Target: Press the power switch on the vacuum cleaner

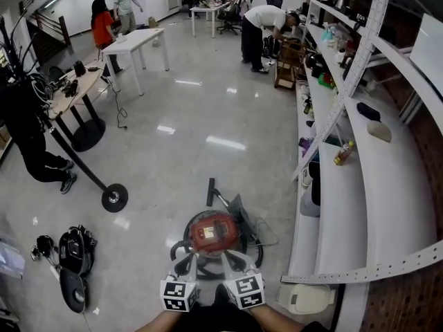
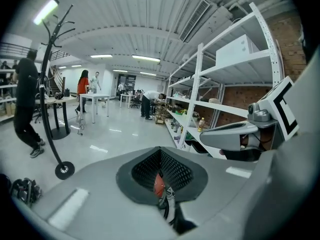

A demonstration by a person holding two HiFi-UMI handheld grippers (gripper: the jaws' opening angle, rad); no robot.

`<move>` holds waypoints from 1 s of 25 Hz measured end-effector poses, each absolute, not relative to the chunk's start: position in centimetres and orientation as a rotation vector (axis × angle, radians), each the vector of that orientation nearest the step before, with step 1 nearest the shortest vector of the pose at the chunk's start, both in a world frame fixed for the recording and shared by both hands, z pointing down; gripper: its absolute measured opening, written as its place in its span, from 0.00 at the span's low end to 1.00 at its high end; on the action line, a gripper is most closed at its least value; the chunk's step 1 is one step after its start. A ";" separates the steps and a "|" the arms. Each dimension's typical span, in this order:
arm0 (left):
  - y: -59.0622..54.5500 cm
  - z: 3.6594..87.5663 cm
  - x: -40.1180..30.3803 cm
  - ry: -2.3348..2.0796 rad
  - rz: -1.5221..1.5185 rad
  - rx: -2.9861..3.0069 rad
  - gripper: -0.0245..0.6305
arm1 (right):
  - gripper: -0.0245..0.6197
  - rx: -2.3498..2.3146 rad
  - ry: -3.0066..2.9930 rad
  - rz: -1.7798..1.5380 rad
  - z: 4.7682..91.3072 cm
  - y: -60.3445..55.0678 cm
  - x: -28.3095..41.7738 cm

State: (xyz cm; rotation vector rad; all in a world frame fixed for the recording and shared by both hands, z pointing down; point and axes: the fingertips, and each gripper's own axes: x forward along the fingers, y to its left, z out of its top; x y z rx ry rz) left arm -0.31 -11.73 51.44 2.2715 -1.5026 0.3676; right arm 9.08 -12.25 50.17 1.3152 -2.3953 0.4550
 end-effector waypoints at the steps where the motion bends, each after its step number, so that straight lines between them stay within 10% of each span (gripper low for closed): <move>1: -11.6 51.0 -0.4 -1.507 0.361 2.276 0.06 | 0.03 1.327 -2.400 0.446 49.6 -12.1 9.2; 25: 5.3 45.8 -11.3 -1.417 0.265 2.436 0.06 | 0.03 1.513 -2.394 0.397 44.4 4.5 -1.1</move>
